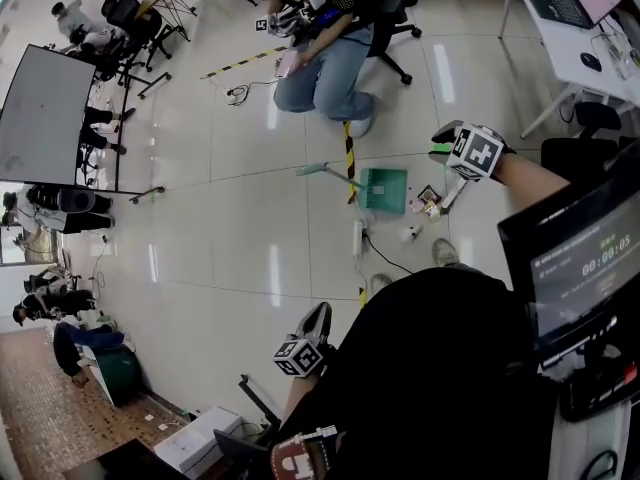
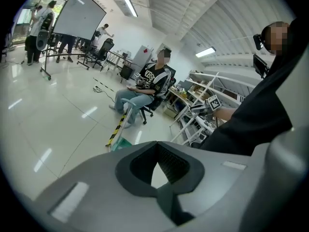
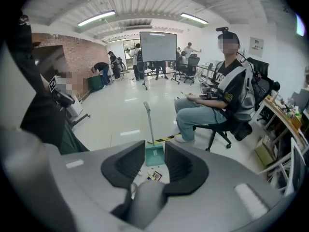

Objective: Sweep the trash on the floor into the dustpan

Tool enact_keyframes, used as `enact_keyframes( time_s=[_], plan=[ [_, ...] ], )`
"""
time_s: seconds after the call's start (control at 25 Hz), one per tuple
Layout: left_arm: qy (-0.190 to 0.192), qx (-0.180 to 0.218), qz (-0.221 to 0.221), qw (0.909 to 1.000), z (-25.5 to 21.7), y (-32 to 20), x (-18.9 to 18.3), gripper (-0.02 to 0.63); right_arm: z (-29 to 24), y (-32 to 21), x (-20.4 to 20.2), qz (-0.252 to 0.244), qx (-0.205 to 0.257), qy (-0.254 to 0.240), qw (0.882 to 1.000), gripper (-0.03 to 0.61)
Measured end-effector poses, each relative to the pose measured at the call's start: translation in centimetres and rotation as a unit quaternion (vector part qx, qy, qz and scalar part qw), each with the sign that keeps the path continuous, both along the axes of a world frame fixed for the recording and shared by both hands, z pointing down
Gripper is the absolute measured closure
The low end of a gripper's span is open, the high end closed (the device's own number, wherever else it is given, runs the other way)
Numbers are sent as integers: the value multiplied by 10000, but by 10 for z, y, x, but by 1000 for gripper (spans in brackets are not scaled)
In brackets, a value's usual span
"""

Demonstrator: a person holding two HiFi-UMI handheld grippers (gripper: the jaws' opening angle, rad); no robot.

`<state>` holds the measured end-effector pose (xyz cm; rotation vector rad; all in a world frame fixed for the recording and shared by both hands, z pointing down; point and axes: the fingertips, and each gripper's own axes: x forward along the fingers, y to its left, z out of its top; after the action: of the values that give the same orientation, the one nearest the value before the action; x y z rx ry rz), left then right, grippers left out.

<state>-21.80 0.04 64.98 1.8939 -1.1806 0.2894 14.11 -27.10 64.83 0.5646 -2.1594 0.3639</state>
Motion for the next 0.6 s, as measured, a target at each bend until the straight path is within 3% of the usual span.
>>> enact_keyframes(
  time_s=[0.28, 0.6],
  plan=[
    [-111, 34, -354, 9993, -12, 8, -66, 615, -4, -14, -97, -646, 216, 32, 9977, 449],
    [-196, -93, -751, 9969, -8, 34, -107, 615, -11, -41, -184, -1126, 571, -177, 9918, 448]
  ],
)
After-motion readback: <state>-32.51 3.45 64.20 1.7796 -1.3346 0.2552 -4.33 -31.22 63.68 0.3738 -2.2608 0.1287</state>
